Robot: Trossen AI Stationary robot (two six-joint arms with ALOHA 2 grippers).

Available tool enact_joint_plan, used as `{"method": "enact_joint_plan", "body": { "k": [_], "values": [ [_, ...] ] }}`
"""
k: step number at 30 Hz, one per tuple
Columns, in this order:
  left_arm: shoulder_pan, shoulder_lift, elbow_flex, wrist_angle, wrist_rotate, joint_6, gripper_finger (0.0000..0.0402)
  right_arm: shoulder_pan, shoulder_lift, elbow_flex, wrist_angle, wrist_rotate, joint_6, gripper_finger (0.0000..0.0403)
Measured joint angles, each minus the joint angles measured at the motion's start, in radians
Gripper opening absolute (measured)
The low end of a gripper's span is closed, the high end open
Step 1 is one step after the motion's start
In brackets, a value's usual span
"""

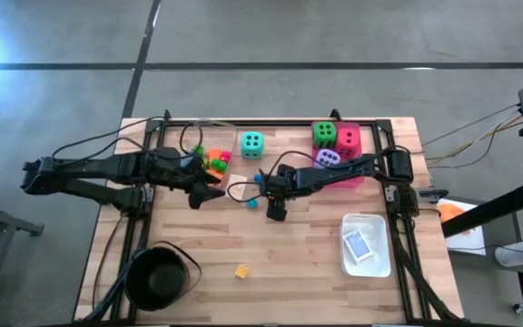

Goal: Pick & Place Toys
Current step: Put the light yellow game piece into the transparent bin

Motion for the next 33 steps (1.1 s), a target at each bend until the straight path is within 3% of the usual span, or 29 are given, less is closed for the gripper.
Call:
{"method": "enact_joint_plan", "body": {
  "k": [5, 15, 22, 29, 33],
  "values": [
    [0.000, 0.000, 0.000, 0.000, 0.000, -0.004, 0.0326, 0.002, 0.000, 0.000, 0.005, 0.003, -0.009, 0.0115],
    [0.000, 0.000, 0.000, -0.001, 0.007, -0.064, 0.0326, 0.002, -0.025, -0.002, -0.007, -0.004, 0.003, 0.0115],
    [0.000, -0.002, 0.001, 0.000, 0.022, -0.113, 0.0326, 0.004, -0.161, -0.002, 0.001, 0.000, -0.011, 0.0115],
    [0.014, 0.038, 0.001, 0.083, 0.023, -0.400, 0.0326, 0.039, -0.334, -0.002, -0.001, 0.092, -0.066, 0.0115],
    [0.033, 0.091, 0.001, 0.213, 0.029, -0.509, 0.0326, 0.084, -0.398, 0.003, 0.003, 0.110, -0.065, 0.0115]
  ]
}}
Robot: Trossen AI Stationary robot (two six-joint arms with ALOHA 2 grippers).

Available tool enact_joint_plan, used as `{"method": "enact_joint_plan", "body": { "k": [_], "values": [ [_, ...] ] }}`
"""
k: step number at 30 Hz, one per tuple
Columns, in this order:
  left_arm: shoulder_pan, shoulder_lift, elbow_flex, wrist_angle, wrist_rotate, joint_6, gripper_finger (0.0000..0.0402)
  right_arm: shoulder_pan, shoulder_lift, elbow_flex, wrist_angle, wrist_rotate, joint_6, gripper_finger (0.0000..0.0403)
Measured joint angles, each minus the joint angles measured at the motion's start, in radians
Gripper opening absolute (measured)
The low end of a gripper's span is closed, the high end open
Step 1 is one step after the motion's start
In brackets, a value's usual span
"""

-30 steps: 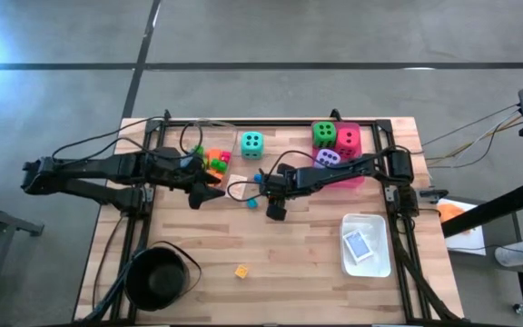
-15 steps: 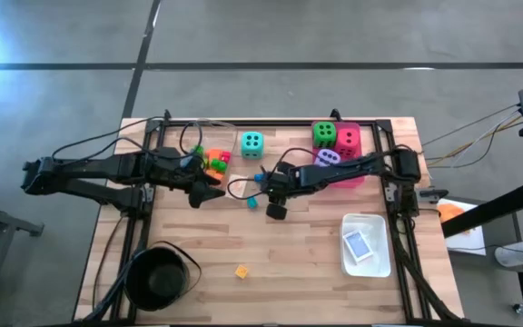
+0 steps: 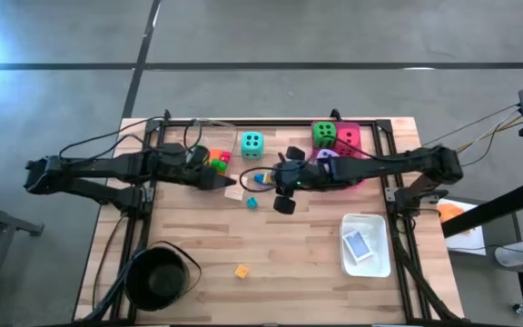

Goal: Pick & Place Toys
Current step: Put the light yellow game piece into the transparent bin

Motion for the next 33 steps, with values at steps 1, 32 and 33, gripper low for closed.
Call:
{"method": "enact_joint_plan", "body": {
  "k": [1, 32, 33],
  "values": [
    [0.004, 0.019, 0.000, 0.049, 0.001, -0.022, 0.0326, 0.012, -0.011, 0.004, 0.004, 0.010, 0.000, 0.0115],
    [0.039, 0.415, 0.214, 0.192, 0.139, -0.192, 0.0326, 0.114, -0.025, 0.118, -0.033, 0.136, -0.039, 0.0115],
    [0.039, 0.415, 0.214, 0.191, 0.140, -0.194, 0.0326, 0.114, -0.025, 0.120, -0.033, 0.148, -0.045, 0.0115]
  ]
}}
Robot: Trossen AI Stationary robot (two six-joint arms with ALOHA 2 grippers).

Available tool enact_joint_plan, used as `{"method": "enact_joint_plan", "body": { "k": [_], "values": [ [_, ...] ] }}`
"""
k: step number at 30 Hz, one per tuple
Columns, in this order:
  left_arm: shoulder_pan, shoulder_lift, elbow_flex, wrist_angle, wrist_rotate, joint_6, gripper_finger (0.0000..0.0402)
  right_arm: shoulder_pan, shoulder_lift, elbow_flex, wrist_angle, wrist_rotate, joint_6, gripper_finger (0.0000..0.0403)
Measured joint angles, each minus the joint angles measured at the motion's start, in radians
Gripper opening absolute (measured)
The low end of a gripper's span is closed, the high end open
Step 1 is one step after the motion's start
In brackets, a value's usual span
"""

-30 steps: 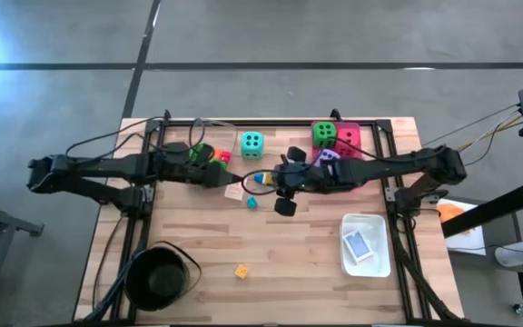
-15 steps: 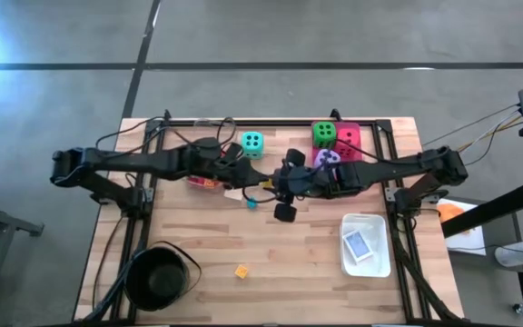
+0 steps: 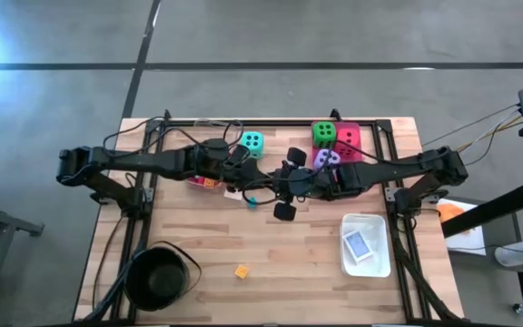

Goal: Pick & Place Toys
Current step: Put the light yellow game piece into the transparent bin

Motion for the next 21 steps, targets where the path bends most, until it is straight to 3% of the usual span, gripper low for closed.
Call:
{"method": "enact_joint_plan", "body": {
  "k": [6, 9, 21],
  "values": [
    [0.002, 0.000, 0.000, -0.002, -0.002, 0.001, 0.0321, 0.000, 0.000, 0.013, 0.000, 0.003, -0.023, 0.0115],
    [0.004, 0.000, 0.000, -0.002, -0.008, 0.005, 0.0296, 0.000, 0.000, 0.013, -0.007, 0.003, -0.018, 0.0115],
    [0.004, 0.000, 0.000, 0.006, -0.029, 0.027, 0.0093, 0.005, 0.002, 0.012, -0.015, -0.001, -0.007, 0.0115]
  ]
}}
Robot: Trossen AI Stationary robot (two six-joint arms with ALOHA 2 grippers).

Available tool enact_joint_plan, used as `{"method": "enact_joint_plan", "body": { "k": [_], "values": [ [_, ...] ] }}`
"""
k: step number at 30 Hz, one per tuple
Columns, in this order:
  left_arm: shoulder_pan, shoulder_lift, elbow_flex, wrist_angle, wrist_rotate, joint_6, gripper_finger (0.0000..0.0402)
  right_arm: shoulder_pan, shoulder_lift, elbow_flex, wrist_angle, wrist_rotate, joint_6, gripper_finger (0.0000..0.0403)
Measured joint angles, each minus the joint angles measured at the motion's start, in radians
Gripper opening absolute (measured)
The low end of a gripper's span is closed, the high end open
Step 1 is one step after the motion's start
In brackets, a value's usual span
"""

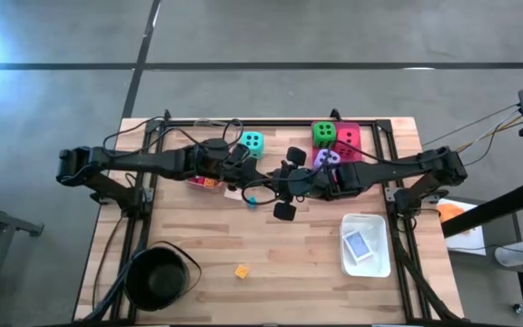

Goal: Pick & Place Toys
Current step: Put the light yellow game piece into the transparent bin

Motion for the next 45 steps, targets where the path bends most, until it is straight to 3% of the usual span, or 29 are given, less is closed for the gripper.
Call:
{"method": "enact_joint_plan", "body": {
  "k": [4, 12, 17, 27, 30, 34, 36, 45],
  "values": [
    [0.000, 0.000, 0.000, 0.001, -0.002, 0.018, 0.0093, 0.001, 0.000, 0.000, 0.000, 0.000, 0.024, 0.0127],
    [0.007, -0.005, -0.002, -0.005, -0.008, 0.040, 0.0093, 0.004, -0.003, 0.000, -0.007, -0.033, 0.055, 0.0279],
    [0.065, -0.052, -0.002, -0.057, 0.070, 0.094, 0.0093, 0.012, -0.026, 0.000, -0.020, 0.014, 0.062, 0.0329],
    [0.223, -0.179, -0.002, -0.391, 0.028, 0.269, 0.0093, 0.013, -0.142, 0.000, -0.115, 0.103, 0.129, 0.0339],
    [0.265, -0.195, -0.002, -0.533, -0.077, 0.315, 0.0093, 0.013, -0.176, 0.000, -0.153, 0.143, 0.153, 0.0339],
    [0.314, -0.193, -0.002, -0.747, -0.343, 0.334, 0.0093, 0.013, -0.212, -0.001, -0.196, 0.167, 0.189, 0.0340],
    [0.336, -0.182, -0.002, -0.806, -0.406, 0.333, 0.0093, 0.013, -0.220, -0.001, -0.199, 0.181, 0.201, 0.0340],
    [0.368, -0.095, -0.002, -0.957, -0.427, 0.375, 0.0093, 0.013, -0.202, -0.003, -0.210, 0.187, 0.211, 0.0340]
  ]
}}
